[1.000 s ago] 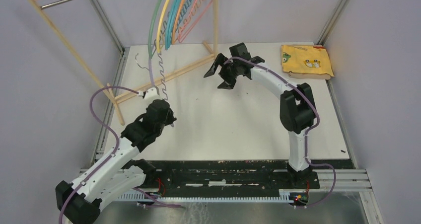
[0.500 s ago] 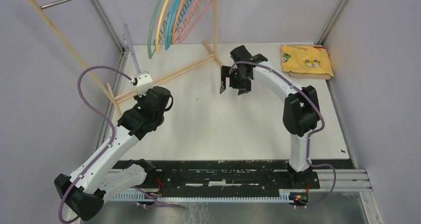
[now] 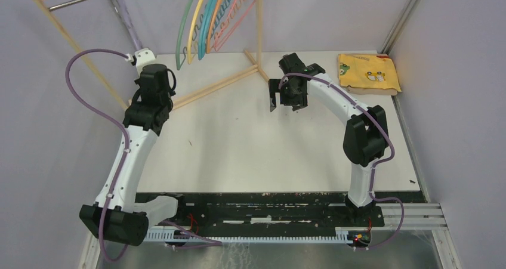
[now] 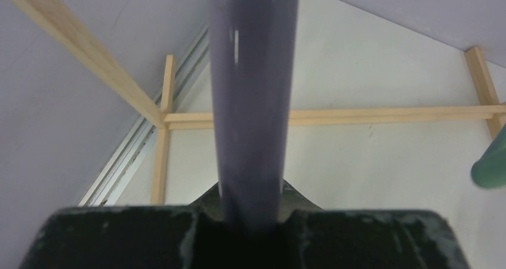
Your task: Organize the hangers
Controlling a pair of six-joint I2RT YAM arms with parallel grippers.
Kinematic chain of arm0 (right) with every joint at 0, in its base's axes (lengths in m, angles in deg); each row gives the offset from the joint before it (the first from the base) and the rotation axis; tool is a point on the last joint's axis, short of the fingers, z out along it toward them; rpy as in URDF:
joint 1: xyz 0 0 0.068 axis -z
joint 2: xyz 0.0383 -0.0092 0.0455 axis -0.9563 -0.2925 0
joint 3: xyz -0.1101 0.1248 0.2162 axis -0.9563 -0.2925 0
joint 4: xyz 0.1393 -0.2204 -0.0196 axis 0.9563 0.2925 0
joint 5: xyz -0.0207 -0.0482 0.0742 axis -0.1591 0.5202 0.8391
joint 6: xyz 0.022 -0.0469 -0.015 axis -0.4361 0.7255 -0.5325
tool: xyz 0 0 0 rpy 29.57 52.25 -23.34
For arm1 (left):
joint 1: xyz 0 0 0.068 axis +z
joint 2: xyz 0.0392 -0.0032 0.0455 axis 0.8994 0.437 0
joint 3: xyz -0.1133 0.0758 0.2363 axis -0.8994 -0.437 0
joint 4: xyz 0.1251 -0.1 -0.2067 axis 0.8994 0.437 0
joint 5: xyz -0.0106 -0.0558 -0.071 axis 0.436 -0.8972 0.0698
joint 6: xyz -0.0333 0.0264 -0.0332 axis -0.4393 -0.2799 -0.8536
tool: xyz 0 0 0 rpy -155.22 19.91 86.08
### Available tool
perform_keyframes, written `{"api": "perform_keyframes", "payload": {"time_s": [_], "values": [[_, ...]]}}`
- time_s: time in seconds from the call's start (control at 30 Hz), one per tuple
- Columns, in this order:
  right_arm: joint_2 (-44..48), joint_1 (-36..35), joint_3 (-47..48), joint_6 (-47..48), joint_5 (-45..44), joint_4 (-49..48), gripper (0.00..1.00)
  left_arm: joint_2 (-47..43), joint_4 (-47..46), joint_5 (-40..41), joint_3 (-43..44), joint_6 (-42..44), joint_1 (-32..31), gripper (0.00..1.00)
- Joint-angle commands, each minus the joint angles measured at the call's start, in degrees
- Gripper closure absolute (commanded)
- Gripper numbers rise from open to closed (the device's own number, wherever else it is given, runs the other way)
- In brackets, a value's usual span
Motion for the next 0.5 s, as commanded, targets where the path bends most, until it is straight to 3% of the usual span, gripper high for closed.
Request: {"api": "perform_keyframes", "payload": {"time_s": [0.0,0.47], "values": [[2.11,-0.11,0.96,0.37,-1.65,-0.74,0.00,4.05,-6.74,-11.32,7.81,7.73,3.36,0.97],[-1.53,-0.10,5.15,0.39,-2.22,0.97,0.00,9.88,-8.60,-16.39,13.27,7.89,4.98,0.97]]}}
